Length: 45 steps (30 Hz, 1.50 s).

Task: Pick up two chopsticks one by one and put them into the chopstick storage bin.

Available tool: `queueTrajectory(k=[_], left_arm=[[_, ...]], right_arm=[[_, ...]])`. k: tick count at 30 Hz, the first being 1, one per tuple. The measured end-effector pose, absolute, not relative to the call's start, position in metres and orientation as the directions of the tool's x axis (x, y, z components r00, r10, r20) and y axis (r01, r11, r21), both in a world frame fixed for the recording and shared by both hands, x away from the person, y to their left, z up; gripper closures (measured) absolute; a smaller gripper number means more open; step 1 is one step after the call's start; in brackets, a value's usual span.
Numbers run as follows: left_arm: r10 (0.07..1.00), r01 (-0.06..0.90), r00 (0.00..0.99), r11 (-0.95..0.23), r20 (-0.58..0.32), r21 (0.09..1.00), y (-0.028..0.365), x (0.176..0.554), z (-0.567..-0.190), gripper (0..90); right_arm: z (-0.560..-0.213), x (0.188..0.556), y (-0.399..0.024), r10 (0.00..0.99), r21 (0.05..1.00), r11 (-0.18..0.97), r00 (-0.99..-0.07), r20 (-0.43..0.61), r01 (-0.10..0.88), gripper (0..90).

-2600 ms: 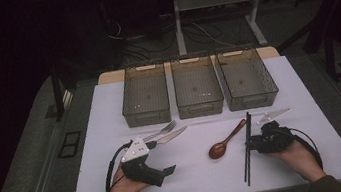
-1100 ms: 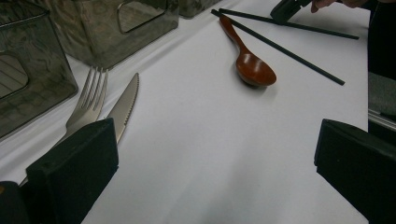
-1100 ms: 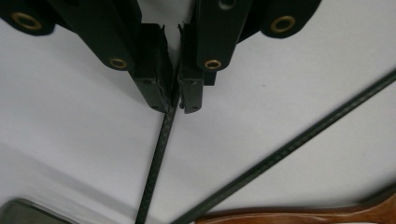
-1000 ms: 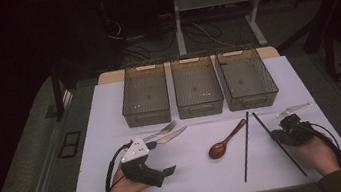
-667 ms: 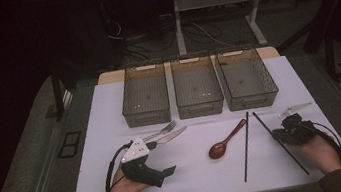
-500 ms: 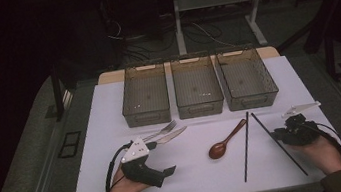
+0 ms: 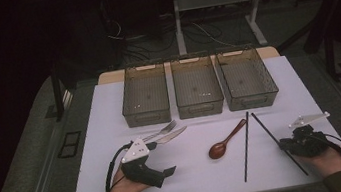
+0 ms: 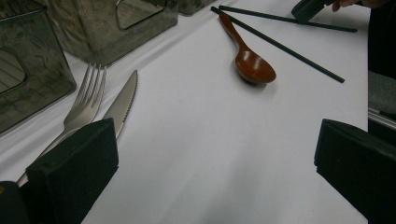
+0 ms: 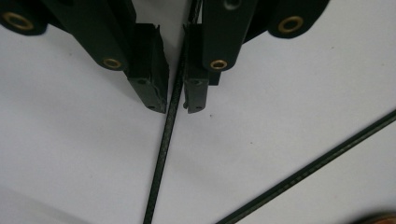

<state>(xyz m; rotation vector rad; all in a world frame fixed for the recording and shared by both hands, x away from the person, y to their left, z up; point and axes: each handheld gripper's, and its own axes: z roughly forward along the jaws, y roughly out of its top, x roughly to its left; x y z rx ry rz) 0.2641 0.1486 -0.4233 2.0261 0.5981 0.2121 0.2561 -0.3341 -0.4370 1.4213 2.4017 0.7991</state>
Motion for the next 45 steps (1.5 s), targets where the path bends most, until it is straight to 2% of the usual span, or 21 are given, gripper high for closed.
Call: queueTrajectory(k=[6, 22, 45], left_arm=[[0.494, 0.324, 0.864, -0.405, -0.093, 0.855, 0.149, 0.264, -0.423, 0.0], [0.493, 0.322, 0.865, -0.402, -0.093, 0.857, 0.148, 0.264, -0.423, 0.0], [0.487, 0.321, 0.868, -0.408, -0.093, 0.855, 0.148, 0.264, -0.424, 0.0]], right_arm=[[-0.438, 0.257, -0.334, 0.87, 0.56, 0.376, -0.49, 0.061, 0.738, 84.0], [-0.439, 0.261, -0.349, 0.878, 0.572, 0.349, -0.473, 0.079, 0.743, 86.1], [-0.426, 0.258, -0.374, 0.863, 0.664, 0.279, -0.484, 0.143, 0.693, 86.4]])
